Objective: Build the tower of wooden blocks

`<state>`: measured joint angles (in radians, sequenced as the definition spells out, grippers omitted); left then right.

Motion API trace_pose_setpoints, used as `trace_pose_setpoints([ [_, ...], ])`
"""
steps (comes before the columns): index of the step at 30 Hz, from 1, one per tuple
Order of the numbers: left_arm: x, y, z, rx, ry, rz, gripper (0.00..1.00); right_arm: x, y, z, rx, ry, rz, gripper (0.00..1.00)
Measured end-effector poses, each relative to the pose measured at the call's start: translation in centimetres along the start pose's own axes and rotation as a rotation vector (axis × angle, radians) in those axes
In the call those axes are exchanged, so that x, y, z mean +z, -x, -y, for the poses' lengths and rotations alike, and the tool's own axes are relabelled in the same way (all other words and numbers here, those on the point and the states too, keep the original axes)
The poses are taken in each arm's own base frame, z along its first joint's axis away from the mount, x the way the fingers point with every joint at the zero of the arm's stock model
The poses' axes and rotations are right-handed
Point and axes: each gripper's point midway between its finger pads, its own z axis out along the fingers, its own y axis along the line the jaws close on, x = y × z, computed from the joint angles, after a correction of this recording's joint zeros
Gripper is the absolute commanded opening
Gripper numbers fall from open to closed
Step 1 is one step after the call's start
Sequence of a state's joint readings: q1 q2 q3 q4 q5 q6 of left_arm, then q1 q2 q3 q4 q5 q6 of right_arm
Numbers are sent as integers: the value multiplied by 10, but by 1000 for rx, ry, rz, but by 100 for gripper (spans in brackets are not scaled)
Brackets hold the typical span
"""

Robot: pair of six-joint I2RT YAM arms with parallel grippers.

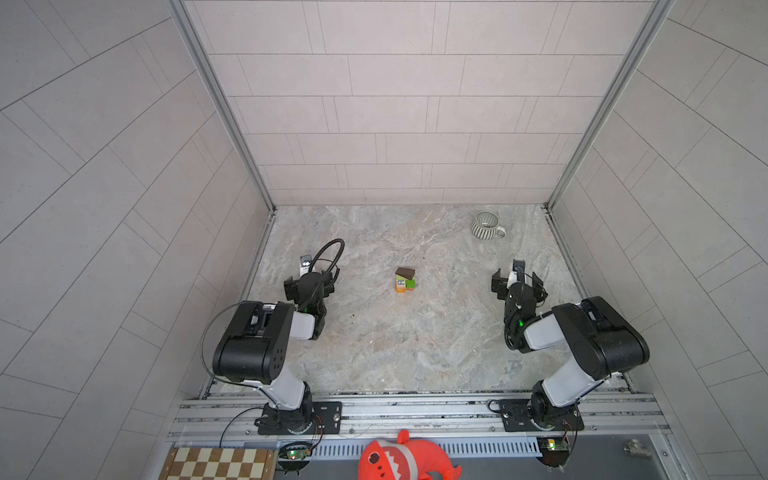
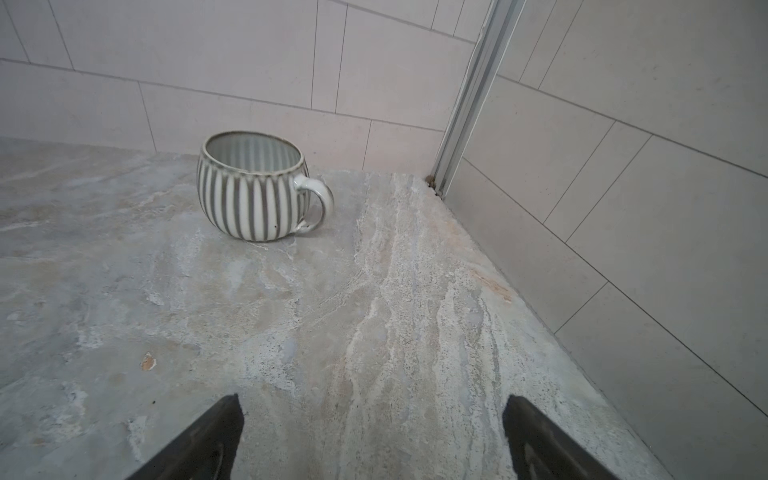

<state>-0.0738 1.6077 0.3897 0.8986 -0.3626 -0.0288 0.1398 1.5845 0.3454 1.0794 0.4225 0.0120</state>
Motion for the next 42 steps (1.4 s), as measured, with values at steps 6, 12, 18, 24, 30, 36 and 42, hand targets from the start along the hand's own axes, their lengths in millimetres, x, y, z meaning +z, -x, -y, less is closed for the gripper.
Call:
trace_pose_setpoints([
  [6,0,2,2,-3,-8,9,100,5,-2,9,9,-9,-24,99],
  [12,0,2,2,-4,-8,9,100,1,-15,3,-18,7,-53,99],
  [18,0,2,2,-4,-8,9,100,1,-16,1,-24,12,-54,99],
  [24,-2,3,2,-5,-13,24,100,-2,-13,3,-17,9,-27,99],
  [30,-28,-28,-14,-15,20,35,100,-24,-40,14,-21,4,-36,99],
  [36,-4,24,-3,-43,29,84,100,-4,-4,0,-4,-2,15,99],
  [42,-6,24,1,-29,16,85,100,-2,-10,-1,-22,-3,-15,99],
])
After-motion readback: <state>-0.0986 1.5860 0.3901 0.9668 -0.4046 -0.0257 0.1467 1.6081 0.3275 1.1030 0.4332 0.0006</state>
